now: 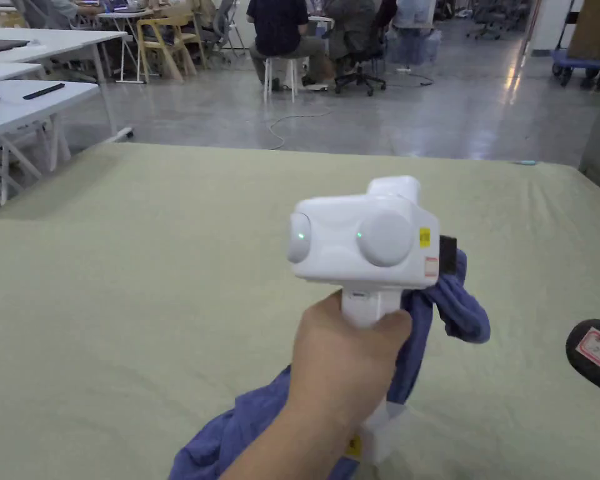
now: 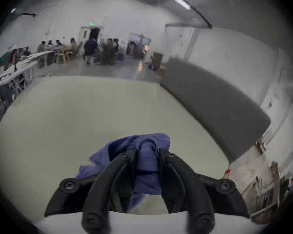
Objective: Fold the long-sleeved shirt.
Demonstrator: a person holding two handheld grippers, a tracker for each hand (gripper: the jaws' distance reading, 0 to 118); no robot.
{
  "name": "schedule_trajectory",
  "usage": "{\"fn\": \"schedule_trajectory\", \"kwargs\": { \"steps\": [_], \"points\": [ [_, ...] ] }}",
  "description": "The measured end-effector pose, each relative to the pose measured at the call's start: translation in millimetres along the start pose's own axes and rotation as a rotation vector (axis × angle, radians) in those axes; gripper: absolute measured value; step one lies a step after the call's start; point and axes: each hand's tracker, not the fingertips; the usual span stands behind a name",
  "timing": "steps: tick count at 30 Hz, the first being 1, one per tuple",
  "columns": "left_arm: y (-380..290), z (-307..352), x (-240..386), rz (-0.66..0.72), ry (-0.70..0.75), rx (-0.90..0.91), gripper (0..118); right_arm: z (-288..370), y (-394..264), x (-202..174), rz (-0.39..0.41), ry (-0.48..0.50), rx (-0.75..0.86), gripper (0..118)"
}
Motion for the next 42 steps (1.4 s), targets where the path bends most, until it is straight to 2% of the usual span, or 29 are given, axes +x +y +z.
{"fn": "schedule_trajectory", "kwargs": {
  "steps": [3,6,9,10,11,12,13,14,16,18,20,21,22,23,26,29,30,31,33,35,38,39,40,41,42],
  "points": [
    [-47.9,-99.4,25.5,-0.022,0.029,-0.228,23,12.5,-7.3,12.6,-0.047,-0.015,-0.063,0],
    [-110.8,-179.1,44.4,-0.037,0.023,-0.448,23,22.4,-21.4,21.5,-0.068,-0.074,-0.09,0],
    [-165.8,-226.8,50.1,0.018,-0.029,-0.642,26,28.1,-29.7,29.7,-0.085,-0.122,-0.135,0],
    [-174.3,-233.2,50.9,0.029,-0.015,-0.674,40,29.6,-30.7,31.6,-0.087,-0.131,-0.141,0],
    [-180.7,-234.6,52.7,0.031,-0.005,-0.675,64,31.2,-31.3,33.9,-0.089,-0.134,-0.145,0],
    [-176.4,-229.6,54.0,0.005,-0.019,-0.627,95,32.8,-31.7,36.4,-0.092,-0.136,-0.146,0],
    [-169.2,-223.0,55.1,0.02,-0.069,-0.581,108,32.4,-32.4,37.9,-0.095,-0.14,-0.146,0],
    [-157.0,-210.8,55.8,0.026,-0.115,-0.547,112,32.4,-32.5,40.6,-0.099,-0.141,-0.143,0],
    [-127.5,-152.0,52.5,0.022,-0.219,-0.372,111,28.9,-31.0,46.1,-0.12,-0.137,-0.135,0],
    [-104.5,-97.1,34.4,0.039,-0.292,-0.222,111,12.1,-25.2,33.8,-0.139,-0.135,-0.125,0],
    [-94.3,-47.1,10.6,0.014,-0.317,-0.164,106,1.6,-26.1,34.5,-0.151,-0.124,-0.123,0],
    [-97.4,-25.0,-3.2,0.003,-0.254,-0.171,70,0.8,-28.3,42.7,-0.158,-0.12,-0.126,0],
    [-105.1,-9.5,-14.3,0.014,-0.143,-0.193,11,-5.4,-30.4,43.1,-0.161,-0.119,-0.133,0],
    [-115.6,4.7,-30.6,0.048,-0.036,-0.197,0,-13.0,-33.3,43.2,-0.162,-0.119,-0.145,0],
    [-171.1,19.7,-70.3,0.157,0.129,-0.253,0,-31.9,-47.0,50.0,-0.176,-0.142,-0.197,0],
    [-216.5,18.0,-105.5,0.36,0.098,-0.335,0,-46.2,-58.8,56.8,-0.21,-0.152,-0.241,0],
    [-226.9,15.0,-114.3,0.399,0.153,-0.335,2,-50.3,-61.2,58.2,-0.224,-0.154,-0.254,0],
    [-226.1,4.8,-122.0,0.403,0.214,-0.326,25,-53.3,-62.5,59.3,-0.235,-0.156,-0.265,0],
    [-235.7,-17.3,-136.5,0.365,0.298,-0.318,118,-55.0,-64.2,66.4,-0.249,-0.16,-0.283,0],
    [-243.7,-46.2,-143.5,0.327,0.304,-0.357,114,-54.8,-63.8,69.7,-0.251,-0.174,-0.29,0],
    [-271.7,-91.2,-146.1,0.299,0.359,-0.529,114,-50.7,-62.9,78.7,-0.247,-0.214,-0.301,0],
    [-237.5,-73.0,-123.3,0.174,0.401,-0.525,114,-50.4,-62.2,83.4,-0.244,-0.241,-0.312,0],
    [-230.6,-67.7,-110.9,0.111,0.42,-0.523,107,-51.3,-61.0,88.7,-0.231,-0.284,-0.328,0],
    [-221.1,-57.4,-102.7,0.115,0.43,-0.501,94,-53.5,-59.4,95.1,-0.212,-0.327,-0.346,0],
    [-230.2,-68.3,-113.3,0.073,0.429,-0.488,66,-59.6,-55.7,103.9,-0.186,-0.375,-0.375,0]
  ]
}}
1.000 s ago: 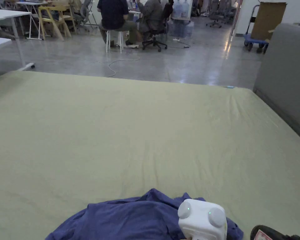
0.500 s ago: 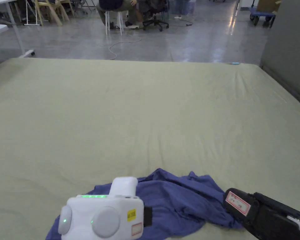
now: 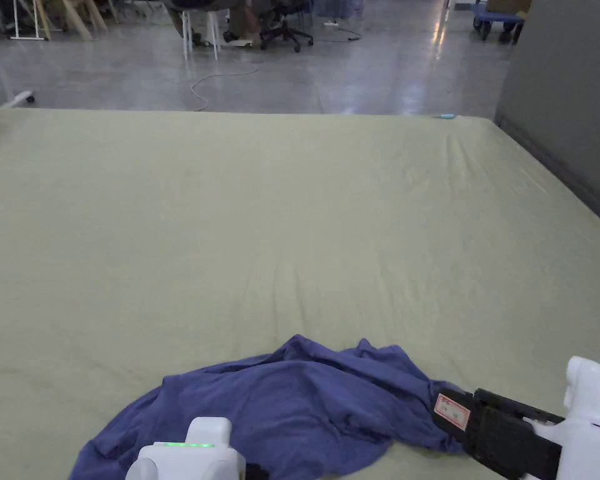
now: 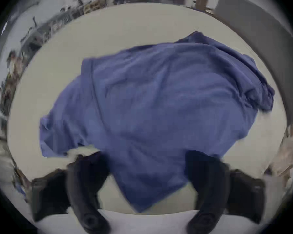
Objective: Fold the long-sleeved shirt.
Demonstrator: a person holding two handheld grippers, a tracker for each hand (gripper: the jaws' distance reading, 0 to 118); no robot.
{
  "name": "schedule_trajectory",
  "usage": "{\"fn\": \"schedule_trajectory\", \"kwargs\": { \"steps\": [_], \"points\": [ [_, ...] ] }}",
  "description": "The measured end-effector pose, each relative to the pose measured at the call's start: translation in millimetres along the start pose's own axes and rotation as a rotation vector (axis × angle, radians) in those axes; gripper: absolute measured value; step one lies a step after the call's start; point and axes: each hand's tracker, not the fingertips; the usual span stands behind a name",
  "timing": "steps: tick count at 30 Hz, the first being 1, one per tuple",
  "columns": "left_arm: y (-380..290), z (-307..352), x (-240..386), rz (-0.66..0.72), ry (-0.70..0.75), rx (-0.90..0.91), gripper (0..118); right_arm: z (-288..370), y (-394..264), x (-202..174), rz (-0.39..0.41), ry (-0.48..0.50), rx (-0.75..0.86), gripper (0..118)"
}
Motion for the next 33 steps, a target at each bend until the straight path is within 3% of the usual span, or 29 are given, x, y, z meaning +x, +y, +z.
{"fn": "schedule_trajectory", "kwargs": {
  "steps": [2,3,4,5,6,7,10,11,14,15,17,18,19,20,21,22,24,31,33],
  "points": [
    [-3.8,-4.8,-4.0,-0.112,0.002,0.055,4,-20.7,20.9,9.6,0.055,-0.112,-0.041,0],
    [-2.9,0.3,-8.4,-0.08,-0.072,0.073,3,-40.8,38.3,14.4,0.096,-0.19,-0.056,0],
    [-1.7,1.8,-11.8,-0.069,-0.095,0.064,3,-53.4,47.7,18.5,0.118,-0.206,-0.06,0],
    [-5.3,12.9,-8.5,-0.056,-0.121,0.056,2,-76.9,64.5,26.1,0.136,-0.22,-0.079,20],
    [-6.0,15.3,-10.0,-0.045,-0.128,0.05,2,-95.8,76.0,31.8,0.135,-0.226,-0.105,79],
    [-7.5,19.8,-14.4,-0.006,-0.166,0.059,2,-131.6,96.9,39.9,0.128,-0.237,-0.159,117],
    [-11.3,37.2,-23.3,0.028,-0.185,0.078,2,-214.5,117.0,60.2,0.156,-0.285,-0.297,114],
    [-12.7,43.7,-25.6,0.032,-0.193,0.086,2,-247.6,115.2,71.6,0.105,-0.276,-0.335,114],
    [-10.8,61.4,-32.6,0.068,-0.248,0.094,2,-316.5,109.4,97.3,0.097,-0.35,-0.567,113],
    [-10.8,64.1,-35.0,0.079,-0.264,0.088,2,-324.4,107.9,104.5,0.079,-0.393,-0.629,107],
    [-6.7,53.4,-56.5,0.091,-0.29,0.072,2,-334.9,96.9,109.4,0.07,-0.462,-0.689,58],
    [-5.7,55.2,-62.5,0.101,-0.301,0.074,2,-326.5,97.8,104.4,0.181,-0.584,-0.647,48],
    [-3.9,57.8,-70.1,0.122,-0.317,0.076,3,-319.0,100.6,92.7,0.181,-0.47,-0.592,20],
    [-4.0,66.7,-70.2,0.15,-0.335,0.091,3,-306.2,103.8,87.1,0.218,-0.451,-0.561,0],
    [-4.6,76.6,-67.4,0.169,-0.354,0.1,2,-292.2,106.5,83.5,0.263,-0.471,-0.539,0],
    [-2.4,83.1,-72.6,0.18,-0.372,0.113,2,-271.1,116.4,79.4,0.223,-0.362,-0.509,0],
    [3.0,98.1,-81.0,0.191,-0.379,0.144,2,-232.1,133.5,72.5,0.184,-0.275,-0.454,0],
    [46.1,195.8,-104.2,0.254,-0.453,0.375,2,-70.1,171.8,21.9,0.222,-0.174,-0.159,0],
    [70.5,222.9,-115.8,0.341,-0.539,0.452,3,-36.2,187.8,5.3,0.226,-0.168,-0.084,0]
  ]
}}
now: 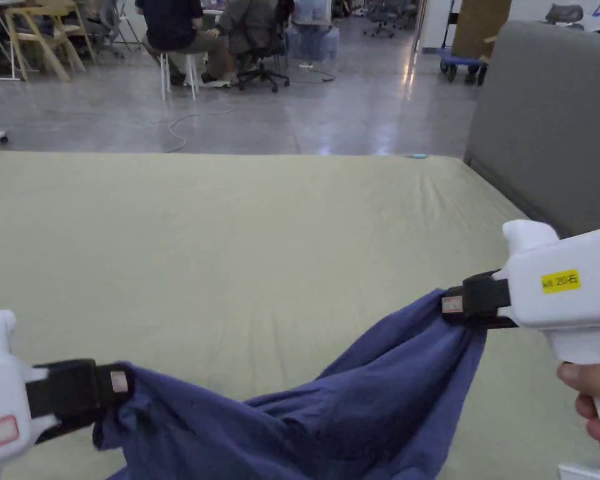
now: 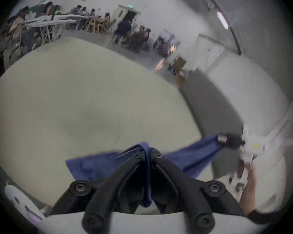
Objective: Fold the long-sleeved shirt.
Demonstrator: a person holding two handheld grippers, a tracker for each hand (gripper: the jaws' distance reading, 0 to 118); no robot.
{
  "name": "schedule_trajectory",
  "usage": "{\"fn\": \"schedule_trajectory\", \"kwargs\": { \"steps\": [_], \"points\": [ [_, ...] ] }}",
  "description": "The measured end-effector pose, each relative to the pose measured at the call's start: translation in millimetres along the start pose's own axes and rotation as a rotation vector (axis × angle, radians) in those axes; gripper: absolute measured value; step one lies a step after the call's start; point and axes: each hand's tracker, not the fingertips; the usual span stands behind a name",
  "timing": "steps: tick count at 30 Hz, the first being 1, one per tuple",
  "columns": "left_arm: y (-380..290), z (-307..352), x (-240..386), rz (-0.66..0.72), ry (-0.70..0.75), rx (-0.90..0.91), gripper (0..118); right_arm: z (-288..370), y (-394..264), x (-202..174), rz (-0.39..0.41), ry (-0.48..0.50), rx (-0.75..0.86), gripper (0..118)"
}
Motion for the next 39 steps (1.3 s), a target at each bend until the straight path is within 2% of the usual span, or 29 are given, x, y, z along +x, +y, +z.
{"fn": "schedule_trajectory", "kwargs": {
  "steps": [4,7,9,11,13,18,21,25,29,32,39],
  "points": [
    [72.4,17.8,39.2,-0.062,-0.049,0.201,2,55.2,50.0,-15.9,-0.068,-0.003,0.123,0],
    [137.4,28.2,56.8,-0.05,-0.096,0.308,2,72.3,104.2,-23.5,-0.044,-0.084,0.18,0],
    [182.8,32.4,63.6,-0.034,-0.073,0.355,2,80.8,141.3,-24.9,-0.064,-0.099,0.19,0],
    [232.6,35.7,66.0,-0.019,-0.024,0.418,2,85.8,183.1,-20.6,-0.126,-0.147,0.221,0],
    [278.9,35.2,65.2,0.02,-0.008,0.431,3,86.7,223.7,-18.3,-0.123,-0.217,0.242,0],
    [362.4,19.1,87.5,-0.036,0.13,0.433,2,85.3,316.2,-21.1,-0.16,-0.23,0.285,0],
    [398.0,7.6,92.9,-0.081,0.212,0.44,3,83.1,357.8,-29.5,-0.139,-0.256,0.354,0],
    [426.8,-8.4,95.4,-0.074,0.187,0.45,2,70.6,392.8,-31.3,-0.135,-0.249,0.398,0],
    [422.0,-53.0,72.7,-0.08,0.186,0.419,2,25.7,391.3,-12.0,-0.135,-0.254,0.404,0],
    [393.1,-112.3,32.9,-0.117,0.22,0.3,2,-38.8,359.1,18.6,-0.122,-0.245,0.299,0],
    [263.4,-248.5,-97.8,-0.023,0.301,-0.065,2,-212.5,189.9,108.8,-0.288,-0.231,-0.033,0]
  ]
}}
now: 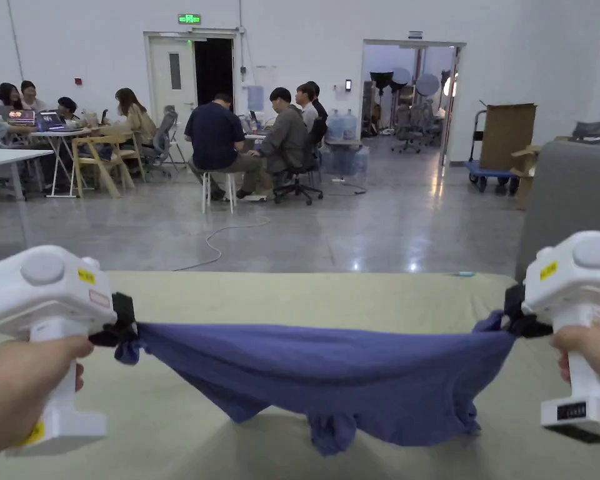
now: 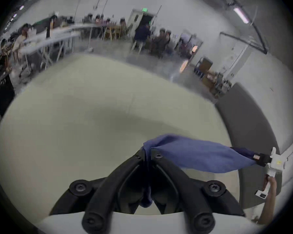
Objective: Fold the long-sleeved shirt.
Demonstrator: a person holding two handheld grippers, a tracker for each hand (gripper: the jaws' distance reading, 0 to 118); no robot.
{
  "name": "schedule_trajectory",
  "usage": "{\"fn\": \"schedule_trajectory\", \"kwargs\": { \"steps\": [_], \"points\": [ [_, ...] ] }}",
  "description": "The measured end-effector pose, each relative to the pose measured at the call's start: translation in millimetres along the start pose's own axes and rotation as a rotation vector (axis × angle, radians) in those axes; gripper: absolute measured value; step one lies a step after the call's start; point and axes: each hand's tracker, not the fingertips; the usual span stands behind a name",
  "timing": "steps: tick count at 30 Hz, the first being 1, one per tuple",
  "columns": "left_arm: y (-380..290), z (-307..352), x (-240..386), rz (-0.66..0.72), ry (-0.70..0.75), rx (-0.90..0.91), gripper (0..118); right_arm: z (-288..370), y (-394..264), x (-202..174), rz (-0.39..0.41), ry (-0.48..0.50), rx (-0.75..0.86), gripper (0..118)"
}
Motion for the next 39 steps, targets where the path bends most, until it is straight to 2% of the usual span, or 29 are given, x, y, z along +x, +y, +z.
{"fn": "schedule_trajectory", "kwargs": {
  "steps": [3,6,9,13,17,19,24,25,27,29,30,31,32,33,34,35,37,39],
  "points": [
    [-76.8,-34.1,-39.0,0.061,0.002,-0.111,2,-45.2,-85.4,42.4,-0.077,0.005,-0.141,0],
    [-130.4,-37.6,-70.6,0.055,0.029,-0.198,2,-53.4,-150.7,73.2,-0.027,-0.005,-0.22,0],
    [-165.4,-9.6,-89.6,0.022,0.015,-0.223,3,-35.8,-190.9,105.4,-0.037,0.021,-0.23,0],
    [-201.5,49.7,-107.4,-0.015,-0.022,-0.233,3,23.9,-245.2,121.3,0.015,0.04,-0.242,0],
    [-248.0,93.5,-128.4,0.033,-0.042,-0.292,2,63.0,-301.9,140.3,-0.019,0.071,-0.315,0],
    [-275.2,107.1,-132.9,-0.01,-0.015,-0.322,2,69.9,-331.2,145.1,0.019,0.049,-0.341,0],
    [-341.9,92.4,-162.0,-0.008,0.064,-0.461,3,60.1,-382.8,155.8,0.009,-0.03,-0.429,0],
    [-349.3,85.5,-166.3,-0.038,0.08,-0.462,3,55.1,-389.4,157.9,0.02,-0.044,-0.425,2],
    [-357.8,77.3,-173.1,-0.051,0.059,-0.402,7,42.2,-394.4,168.5,0.002,-0.009,-0.35,8],
    [-359.3,77.2,-175.0,-0.007,0.067,-0.36,18,43.2,-398.4,170.4,-0.026,-0.006,-0.347,12],
    [-357.9,78.1,-175.8,0.031,0.066,-0.349,31,45.0,-398.6,172.0,-0.049,0.003,-0.337,22],
    [-357.5,83.8,-172.1,0.066,0.067,-0.341,31,51.4,-396.2,174.9,-0.067,0.006,-0.336,22],
    [-353.9,90.5,-166.3,0.096,0.057,-0.347,39,57.3,-389.5,173.0,-0.076,-0.003,-0.352,27],
    [-346.2,98.5,-159.7,0.093,0.065,-0.351,70,67.4,-379.9,170.4,-0.086,0.007,-0.369,53],
    [-339.0,110.8,-148.9,0.074,0.112,-0.335,101,81.1,-370.2,166.6,-0.091,0.017,-0.372,86],
    [-331.9,126.5,-138.3,0.03,0.119,-0.261,117,107.4,-364.1,155.0,-0.108,0.023,-0.331,106],
    [-325.7,165.2,-113.9,-0.048,0.01,-0.102,118,153.2,-348.6,142.0,-0.114,0.09,-0.116,109],
    [-324.2,186.4,-92.8,-0.112,-0.068,-0.063,118,188.7,-342.3,127.5,-0.088,0.113,-0.009,109]
  ]
}}
